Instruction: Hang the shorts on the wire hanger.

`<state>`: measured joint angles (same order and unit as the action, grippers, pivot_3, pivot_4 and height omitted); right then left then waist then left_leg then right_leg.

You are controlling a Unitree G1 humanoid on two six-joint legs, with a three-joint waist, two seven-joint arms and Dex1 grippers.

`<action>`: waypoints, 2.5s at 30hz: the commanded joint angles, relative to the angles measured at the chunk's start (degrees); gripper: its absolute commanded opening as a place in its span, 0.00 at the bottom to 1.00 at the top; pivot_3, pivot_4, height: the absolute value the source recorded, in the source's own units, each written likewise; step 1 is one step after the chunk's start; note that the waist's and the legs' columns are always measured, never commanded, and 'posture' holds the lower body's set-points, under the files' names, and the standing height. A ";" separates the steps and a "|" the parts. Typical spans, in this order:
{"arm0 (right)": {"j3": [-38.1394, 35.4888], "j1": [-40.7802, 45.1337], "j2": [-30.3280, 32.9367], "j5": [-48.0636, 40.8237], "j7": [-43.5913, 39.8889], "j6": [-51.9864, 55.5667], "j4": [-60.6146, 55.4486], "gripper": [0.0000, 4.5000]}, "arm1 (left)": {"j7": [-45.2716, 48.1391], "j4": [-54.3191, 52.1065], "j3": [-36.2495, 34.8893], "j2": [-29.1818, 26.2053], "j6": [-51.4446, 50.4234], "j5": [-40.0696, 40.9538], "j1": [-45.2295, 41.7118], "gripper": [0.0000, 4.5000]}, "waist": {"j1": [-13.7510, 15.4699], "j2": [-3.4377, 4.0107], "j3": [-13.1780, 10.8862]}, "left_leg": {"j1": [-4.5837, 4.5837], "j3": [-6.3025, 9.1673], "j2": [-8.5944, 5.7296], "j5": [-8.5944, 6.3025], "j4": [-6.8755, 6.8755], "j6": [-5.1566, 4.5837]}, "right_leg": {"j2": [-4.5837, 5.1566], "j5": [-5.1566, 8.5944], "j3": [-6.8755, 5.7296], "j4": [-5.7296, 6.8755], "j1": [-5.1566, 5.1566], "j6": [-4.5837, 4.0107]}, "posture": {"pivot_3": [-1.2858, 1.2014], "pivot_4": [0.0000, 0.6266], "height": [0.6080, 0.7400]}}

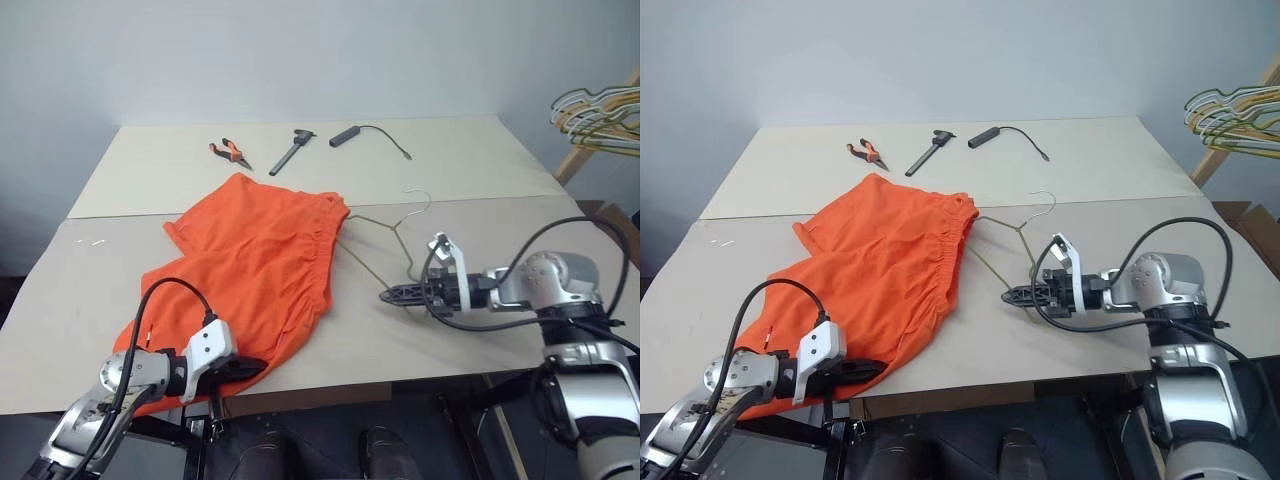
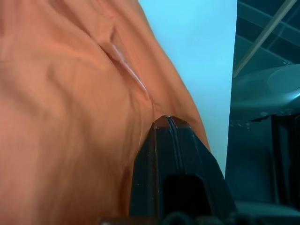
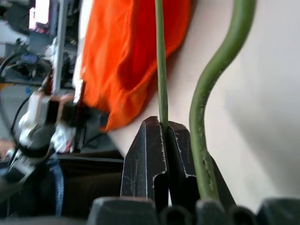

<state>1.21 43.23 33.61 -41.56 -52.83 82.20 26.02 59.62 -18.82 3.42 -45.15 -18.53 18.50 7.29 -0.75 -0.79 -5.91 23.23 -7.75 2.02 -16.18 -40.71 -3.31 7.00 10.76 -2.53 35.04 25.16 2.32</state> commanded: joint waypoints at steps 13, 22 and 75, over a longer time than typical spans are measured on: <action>-5.86 -1.17 -1.39 0.67 3.20 -3.48 -12.39 0.00 | 2.51 -5.99 -20.08 -5.58 -10.07 23.38 -14.01 0.00 | 0.76 -0.01 -0.01 | 0.11 0.15 0.08 0.06 -0.03 0.09 | 0.00 -0.01 -0.10 0.03 0.02 0.01 | 0.54 0.13 1.00; 1.57 -6.03 -3.22 7.77 4.96 -20.87 -28.69 0.00 | 7.69 3.51 -20.55 -11.10 -11.81 27.43 -34.60 0.00 | -0.09 -0.01 -0.01 | 0.06 -0.10 -0.07 0.22 0.00 0.36 | -0.12 0.06 -0.04 0.01 -0.05 0.14 | 0.53 0.11 1.00; 23.12 13.14 3.15 29.87 -12.53 -35.87 -31.98 0.00 | 32.88 61.37 30.51 -10.35 33.69 -3.52 -77.89 0.55 | -3.42 -0.19 0.19 | 1.12 -0.43 0.22 0.26 -0.86 0.42 | -0.40 0.07 0.12 1.00 1.03 0.14 | 0.49 0.04 1.00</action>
<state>25.77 54.09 36.62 -11.95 -65.15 46.28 -4.94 92.29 42.18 34.95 -55.43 14.19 15.51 -68.90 -4.17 -0.98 -5.72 24.36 -8.19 2.24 -15.92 -41.59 -2.89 6.60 10.83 -2.41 36.04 26.19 2.46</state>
